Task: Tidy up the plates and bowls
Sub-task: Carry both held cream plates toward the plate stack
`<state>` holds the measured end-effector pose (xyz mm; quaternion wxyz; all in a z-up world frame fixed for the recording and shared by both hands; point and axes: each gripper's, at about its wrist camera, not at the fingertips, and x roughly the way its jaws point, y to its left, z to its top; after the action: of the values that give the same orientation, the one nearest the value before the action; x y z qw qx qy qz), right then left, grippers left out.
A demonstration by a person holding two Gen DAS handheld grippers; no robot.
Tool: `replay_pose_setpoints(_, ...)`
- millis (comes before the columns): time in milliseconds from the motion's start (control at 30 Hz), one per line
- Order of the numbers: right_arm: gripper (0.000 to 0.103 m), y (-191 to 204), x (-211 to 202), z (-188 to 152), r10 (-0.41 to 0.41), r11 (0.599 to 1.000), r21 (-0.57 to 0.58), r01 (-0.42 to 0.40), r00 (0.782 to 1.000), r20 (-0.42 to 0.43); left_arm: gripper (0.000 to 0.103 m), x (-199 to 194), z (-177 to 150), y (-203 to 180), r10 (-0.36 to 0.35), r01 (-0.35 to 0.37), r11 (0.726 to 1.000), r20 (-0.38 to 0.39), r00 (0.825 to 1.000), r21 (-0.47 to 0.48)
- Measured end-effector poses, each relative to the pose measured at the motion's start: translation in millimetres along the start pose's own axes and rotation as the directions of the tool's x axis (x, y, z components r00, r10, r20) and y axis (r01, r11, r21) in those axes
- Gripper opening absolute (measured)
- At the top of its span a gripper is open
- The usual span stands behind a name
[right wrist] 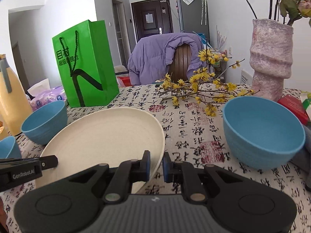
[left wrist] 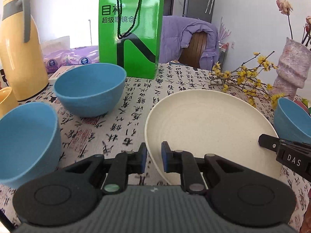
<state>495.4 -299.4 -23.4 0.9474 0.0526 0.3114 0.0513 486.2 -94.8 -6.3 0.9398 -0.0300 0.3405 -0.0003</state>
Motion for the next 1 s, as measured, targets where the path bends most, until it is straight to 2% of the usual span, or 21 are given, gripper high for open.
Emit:
replay_pose_setpoints(300,0.012,20.1,-100.7,-58.7,-0.007,1.000,-0.028,0.008,0.999,0.053,0.015,-97.0,-66.3,11.6,-0.012,0.013,1.000,0.049,0.999,-0.017)
replay_pose_setpoints(533,0.012,36.5,-162.1,-108.4,-0.011,0.999,-0.048,0.015,0.998,0.069,0.015,-154.3,-121.7,22.9,-0.020,0.022,0.999,0.067,0.998,-0.034)
replay_pose_setpoints(800,0.013,44.6,-213.6,-154.5,-0.014,0.999,-0.034,0.017,0.997,0.073,0.015,-199.5,-166.5,32.3,-0.041,0.046,0.997,0.088,0.995,-0.055)
replay_pose_setpoints(1000,0.013,49.7,-236.6,-171.0,-0.036,0.998,-0.048,0.041,0.994,0.101,0.015,-213.7,-179.2,31.7,-0.051,0.056,0.997,0.100,0.994,-0.050)
